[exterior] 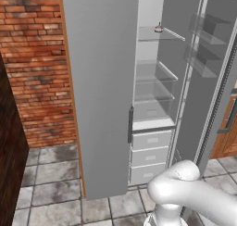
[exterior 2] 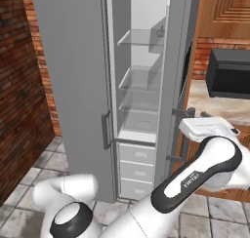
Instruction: There's a fish in the fridge that needs to be moved to the freezer for freezing. Pick up the fish from the fridge, place it on any shelf in the freezer, and close the fridge and freezer doors when done.
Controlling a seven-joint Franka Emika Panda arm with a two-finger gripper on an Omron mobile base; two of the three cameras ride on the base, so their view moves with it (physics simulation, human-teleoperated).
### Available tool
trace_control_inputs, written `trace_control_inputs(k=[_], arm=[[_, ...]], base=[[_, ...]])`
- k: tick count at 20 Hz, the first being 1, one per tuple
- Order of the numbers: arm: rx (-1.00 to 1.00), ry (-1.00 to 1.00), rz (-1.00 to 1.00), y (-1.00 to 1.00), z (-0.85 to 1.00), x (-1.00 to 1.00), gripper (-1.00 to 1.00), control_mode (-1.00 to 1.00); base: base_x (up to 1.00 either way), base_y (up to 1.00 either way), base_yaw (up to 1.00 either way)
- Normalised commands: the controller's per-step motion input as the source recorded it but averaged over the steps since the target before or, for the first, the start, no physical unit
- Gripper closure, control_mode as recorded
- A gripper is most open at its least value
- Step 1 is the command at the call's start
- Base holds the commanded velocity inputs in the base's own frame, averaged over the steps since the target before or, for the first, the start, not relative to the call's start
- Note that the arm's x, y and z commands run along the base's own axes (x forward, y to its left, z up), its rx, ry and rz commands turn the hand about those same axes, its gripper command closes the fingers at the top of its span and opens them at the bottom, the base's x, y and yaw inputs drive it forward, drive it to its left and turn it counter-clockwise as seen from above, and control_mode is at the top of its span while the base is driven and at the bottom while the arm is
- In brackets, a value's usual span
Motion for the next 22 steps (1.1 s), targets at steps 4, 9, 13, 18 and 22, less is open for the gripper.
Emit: trace_control_inputs(k=[4, 9, 13, 18, 22], arm=[[0.0, -0.1, 0.19, -0.12, -0.6, 0.11, -1.0, -1.0], [0.0, -0.18, -0.01, -0.05, -0.46, 0.33, -1.0, -1.0], [0.0, -0.16, -0.13, 0.0, -0.49, 0.22, -1.0, -1.0], [-0.02, -0.02, -0.13, 0.03, -0.47, 0.16, -1.0, -1.0], [0.0, 0.03, 0.01, 0.32, 0.0, 0.0, -1.0, -1.0]], base=[[0.0, 0.0, 0.0], [0.0, 0.0, 0.0], [0.0, 0.0, 0.0], [0.0, 0.0, 0.0], [0.0, 0.0, 0.0]])
